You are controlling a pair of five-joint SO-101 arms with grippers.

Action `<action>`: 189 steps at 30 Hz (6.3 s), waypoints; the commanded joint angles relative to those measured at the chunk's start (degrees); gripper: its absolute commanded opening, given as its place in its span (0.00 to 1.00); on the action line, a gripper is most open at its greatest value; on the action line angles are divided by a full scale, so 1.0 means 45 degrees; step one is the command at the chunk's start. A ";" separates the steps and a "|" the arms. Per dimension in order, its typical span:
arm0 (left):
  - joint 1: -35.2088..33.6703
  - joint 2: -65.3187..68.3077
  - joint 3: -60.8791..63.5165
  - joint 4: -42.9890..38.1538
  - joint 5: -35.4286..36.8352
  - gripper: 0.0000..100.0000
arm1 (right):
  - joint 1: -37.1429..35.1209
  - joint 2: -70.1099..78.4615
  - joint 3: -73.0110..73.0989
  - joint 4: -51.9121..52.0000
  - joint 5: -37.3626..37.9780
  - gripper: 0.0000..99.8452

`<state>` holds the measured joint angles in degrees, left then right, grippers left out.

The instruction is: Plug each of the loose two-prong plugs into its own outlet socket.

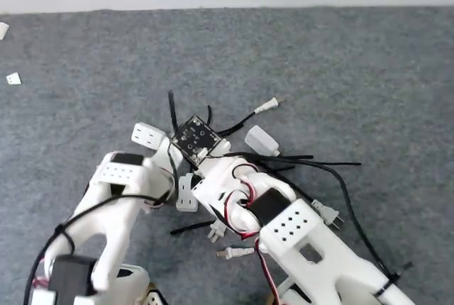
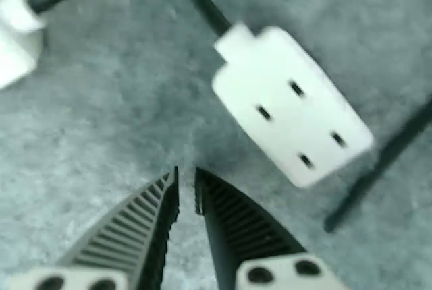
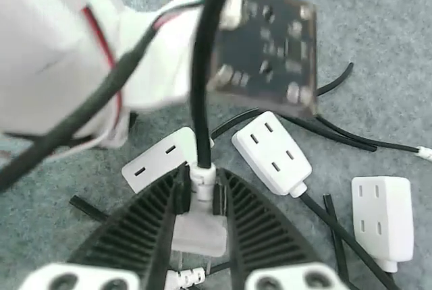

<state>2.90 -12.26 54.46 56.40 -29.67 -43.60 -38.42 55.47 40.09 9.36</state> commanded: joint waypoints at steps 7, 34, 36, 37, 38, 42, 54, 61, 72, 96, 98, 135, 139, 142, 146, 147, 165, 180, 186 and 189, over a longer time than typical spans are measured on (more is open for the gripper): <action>0.0371 -0.3946 0.2549 -0.1465 -0.0274 0.04 | 0.0225 0.0225 -0.0215 -0.0908 -0.0860 0.01; 0.0918 -1.1136 0.5460 -0.1739 0.9924 0.20 | 0.1592 0.1944 -0.0899 -0.2022 -0.5372 0.01; 0.1192 -1.1546 0.5519 -0.1309 1.0432 0.24 | 0.1651 0.1788 -0.0899 -0.1885 -0.5236 0.01; 0.1211 -1.1663 0.5578 -0.1250 1.0491 0.25 | 0.1670 0.1729 -0.0899 -0.1827 -0.5216 0.01; 0.1211 -1.1663 0.5617 -0.1250 1.0491 0.24 | 0.1690 0.1690 -0.0899 -0.1788 -0.5197 0.01; 0.1231 -1.1253 0.5656 -0.1504 1.0510 0.24 | 0.1709 0.1729 -0.0899 -0.1768 -0.5158 0.01; 0.2305 -0.7404 0.4151 -0.1797 1.0471 0.22 | 0.3761 0.0654 -0.1153 -0.1123 -0.4532 0.01; 0.3126 -0.4337 0.2413 -0.2208 1.1214 0.21 | 0.3839 -0.0205 -0.0918 -0.0811 -0.4532 0.01; 0.3048 0.0606 -0.1045 -0.0723 1.1526 0.15 | 0.3839 -0.0205 -0.0918 -0.0791 -0.4142 0.01; 0.3106 0.1153 -0.2452 -0.1328 1.3675 0.31 | 0.3839 -0.0205 -0.0918 -0.0791 -0.3653 0.01; 0.3048 0.1114 -0.2569 -0.1309 1.3617 0.30 | 0.3839 -0.0205 -0.0918 -0.0791 -0.3634 0.01; 0.0801 0.2422 -0.3429 0.2090 0.1973 0.01 | 0.1280 -0.5148 0.1504 0.0791 -0.0020 0.01; 0.1524 0.2403 -0.2999 0.2032 0.1543 0.01 | 0.0654 -0.5148 0.1504 0.0928 -0.0469 0.01; 0.1758 0.2403 -0.2960 0.2032 0.1543 0.01 | 0.0420 -0.5148 0.1465 0.1065 -0.0645 0.01; 0.1778 0.2344 -0.2960 0.2090 0.1465 0.01 | 0.0420 -0.5128 0.1504 0.0967 -0.0664 0.01; 0.1778 0.2208 -0.2921 0.2129 0.1250 0.01 | 0.0420 -0.5128 0.1504 0.0967 -0.0664 0.01; 0.3028 -0.4044 0.1358 0.1250 0.0996 0.01 | 0.0674 -0.5128 0.1465 0.0947 -0.0723 0.01; -0.1973 -0.6212 0.3272 -0.4474 0.8264 0.01 | 0.0908 -0.1377 0.0977 -0.2159 -0.4630 0.01; -0.3009 -0.8557 0.5773 -0.7228 0.8342 0.01 | 0.0557 0.0947 -0.0449 -0.2256 -0.5392 0.01; -0.2989 -0.8674 0.5519 -0.6623 0.8361 0.01 | 0.0596 0.1162 -0.0547 -0.2276 -0.5411 0.01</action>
<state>-9.85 -48.84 80.57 26.24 7.34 -40.70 -33.58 57.32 30.95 -14.20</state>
